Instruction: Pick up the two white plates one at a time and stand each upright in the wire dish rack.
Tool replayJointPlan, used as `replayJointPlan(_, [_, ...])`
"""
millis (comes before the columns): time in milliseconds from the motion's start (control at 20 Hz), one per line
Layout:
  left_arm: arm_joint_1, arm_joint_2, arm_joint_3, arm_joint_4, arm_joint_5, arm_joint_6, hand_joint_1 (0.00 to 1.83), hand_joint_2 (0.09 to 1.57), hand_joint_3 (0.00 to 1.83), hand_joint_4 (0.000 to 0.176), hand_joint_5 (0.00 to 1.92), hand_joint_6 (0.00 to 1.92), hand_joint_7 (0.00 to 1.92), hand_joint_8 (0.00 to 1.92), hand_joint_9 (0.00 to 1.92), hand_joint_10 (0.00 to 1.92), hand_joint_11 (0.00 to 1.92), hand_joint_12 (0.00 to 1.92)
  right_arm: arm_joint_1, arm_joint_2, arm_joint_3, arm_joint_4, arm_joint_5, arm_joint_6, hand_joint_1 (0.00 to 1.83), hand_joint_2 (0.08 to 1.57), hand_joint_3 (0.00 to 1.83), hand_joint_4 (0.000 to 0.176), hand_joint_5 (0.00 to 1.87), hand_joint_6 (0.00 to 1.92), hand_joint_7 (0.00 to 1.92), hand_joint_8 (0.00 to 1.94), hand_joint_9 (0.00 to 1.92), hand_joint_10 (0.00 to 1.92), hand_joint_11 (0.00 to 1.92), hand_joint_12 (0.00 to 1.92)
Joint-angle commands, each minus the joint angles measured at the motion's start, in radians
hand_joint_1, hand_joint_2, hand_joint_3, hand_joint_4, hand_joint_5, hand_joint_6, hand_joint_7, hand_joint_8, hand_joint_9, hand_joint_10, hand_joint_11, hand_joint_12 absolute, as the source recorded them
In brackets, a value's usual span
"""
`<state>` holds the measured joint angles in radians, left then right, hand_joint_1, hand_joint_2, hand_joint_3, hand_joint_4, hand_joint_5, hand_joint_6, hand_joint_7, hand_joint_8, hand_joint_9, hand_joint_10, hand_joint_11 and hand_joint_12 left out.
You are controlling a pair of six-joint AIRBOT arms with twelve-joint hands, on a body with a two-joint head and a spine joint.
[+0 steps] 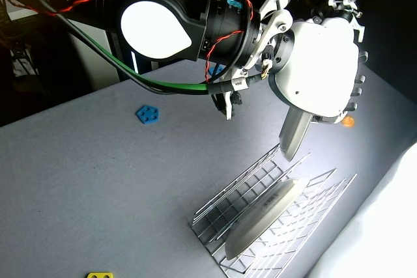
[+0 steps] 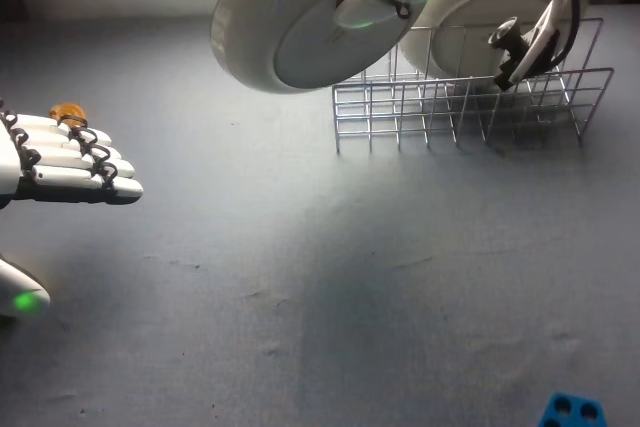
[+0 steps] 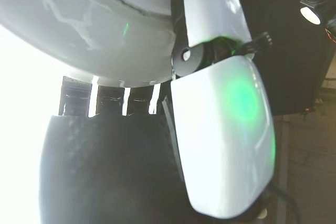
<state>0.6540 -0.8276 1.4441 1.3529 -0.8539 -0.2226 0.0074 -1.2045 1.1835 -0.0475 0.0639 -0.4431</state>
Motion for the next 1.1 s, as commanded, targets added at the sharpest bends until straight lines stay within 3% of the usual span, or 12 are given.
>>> replayJointPlan(0, [-0.008, 0.003, 0.004, -0.057, -0.036, 0.0, 0.0, 1.08, 0.0, 0.0, 0.0, 0.0, 0.0, 0.0, 0.0, 0.0, 0.0, 0.0, 0.014, 0.005, -0.002, 0.015, 0.147, 0.008, 1.39, 1.07, 0.0, 0.0, 0.97, 1.02, 1.13, 0.63, 0.99, 1.05, 0.86, 1.17])
replayJointPlan(500, [-0.011, 0.001, 0.007, -0.057, -0.036, -0.002, 0.0, 1.08, 0.0, 0.0, 0.0, 0.0, 0.0, 0.0, 0.0, 0.0, 0.0, 0.0, 0.0, -0.006, 0.002, 0.015, 0.17, -0.113, 1.38, 1.08, 0.0, 0.0, 0.96, 1.03, 1.13, 0.67, 0.95, 1.09, 0.81, 1.21])
replayJointPlan(600, [-0.012, 0.002, 0.006, -0.057, -0.036, -0.002, 0.0, 1.08, 0.0, 0.0, 0.0, 0.0, 0.0, 0.0, 0.0, 0.0, 0.0, 0.0, -0.002, -0.007, 0.006, 0.083, 0.169, -0.168, 1.38, 1.07, 0.0, 0.0, 0.98, 1.01, 1.15, 0.64, 0.97, 1.04, 0.82, 1.17])
replayJointPlan(700, [-0.011, 0.007, -0.001, -0.057, -0.036, -0.002, 0.0, 1.08, 0.0, 0.0, 0.0, 0.0, 0.0, 0.0, 0.0, 0.0, 0.0, 0.0, -0.002, -0.013, 0.021, 0.119, 0.161, -0.173, 1.38, 1.08, 0.0, 0.0, 0.97, 1.02, 1.12, 0.69, 0.97, 1.06, 0.81, 1.19])
replayJointPlan(800, [-0.011, 0.011, -0.005, -0.057, -0.036, -0.002, 0.0, 1.08, 0.0, 0.0, 0.0, 0.0, 0.0, 0.0, 0.0, 0.0, 0.0, 0.0, -0.005, -0.015, 0.034, 0.158, 0.148, -0.174, 1.39, 1.07, 0.0, 0.0, 0.99, 0.98, 1.16, 0.62, 0.99, 1.03, 0.82, 1.19])
replayJointPlan(1050, [-0.011, 0.02, -0.012, -0.057, -0.036, -0.002, 0.0, 1.08, 0.0, 0.0, 0.0, 0.0, 0.0, 0.0, 0.0, 0.0, 0.0, 0.0, -0.018, -0.028, 0.077, 0.17, 0.125, -0.174, 1.39, 1.07, 0.0, 0.0, 0.98, 0.98, 1.15, 0.66, 0.98, 1.05, 0.8, 1.2])
